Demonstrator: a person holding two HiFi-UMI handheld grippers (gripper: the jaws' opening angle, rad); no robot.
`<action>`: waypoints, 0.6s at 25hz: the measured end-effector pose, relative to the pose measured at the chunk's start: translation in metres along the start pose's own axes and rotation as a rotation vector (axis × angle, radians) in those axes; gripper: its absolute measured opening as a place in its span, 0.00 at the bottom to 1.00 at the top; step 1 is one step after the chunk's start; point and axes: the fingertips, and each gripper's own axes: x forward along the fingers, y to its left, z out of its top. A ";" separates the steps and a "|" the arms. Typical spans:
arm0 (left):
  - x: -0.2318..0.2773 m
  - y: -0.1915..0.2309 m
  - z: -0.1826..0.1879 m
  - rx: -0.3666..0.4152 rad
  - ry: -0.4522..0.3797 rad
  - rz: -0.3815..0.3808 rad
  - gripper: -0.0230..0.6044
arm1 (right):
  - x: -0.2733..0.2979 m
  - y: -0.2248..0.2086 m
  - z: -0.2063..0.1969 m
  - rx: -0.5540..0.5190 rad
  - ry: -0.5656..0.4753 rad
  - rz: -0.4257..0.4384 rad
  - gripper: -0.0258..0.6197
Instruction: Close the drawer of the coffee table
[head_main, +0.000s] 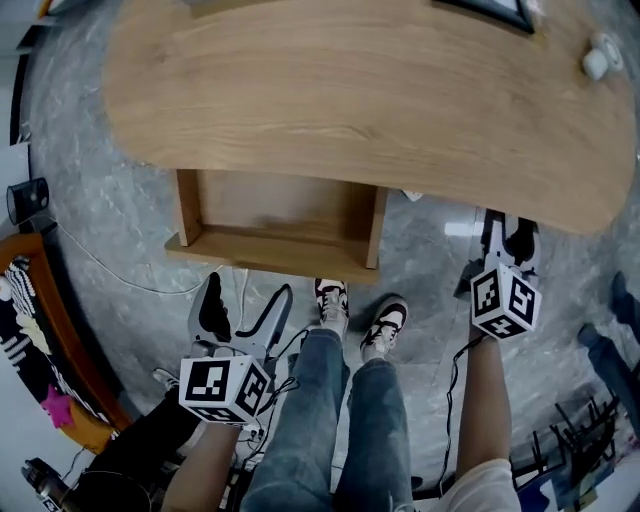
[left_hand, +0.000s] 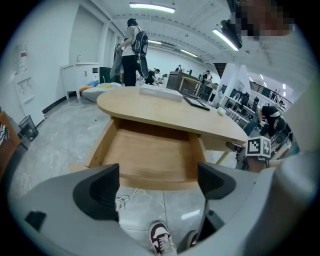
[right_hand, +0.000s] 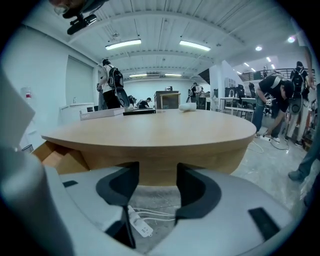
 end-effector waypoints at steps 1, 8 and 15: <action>-0.003 0.001 -0.003 0.000 -0.013 0.006 0.82 | -0.006 0.002 0.001 -0.001 0.003 -0.001 0.38; -0.015 0.017 -0.035 -0.015 -0.144 0.035 0.82 | -0.049 0.027 0.011 -0.060 -0.015 0.028 0.12; 0.004 0.020 -0.055 0.093 -0.281 -0.009 0.82 | -0.096 0.033 0.025 -0.080 -0.023 -0.008 0.04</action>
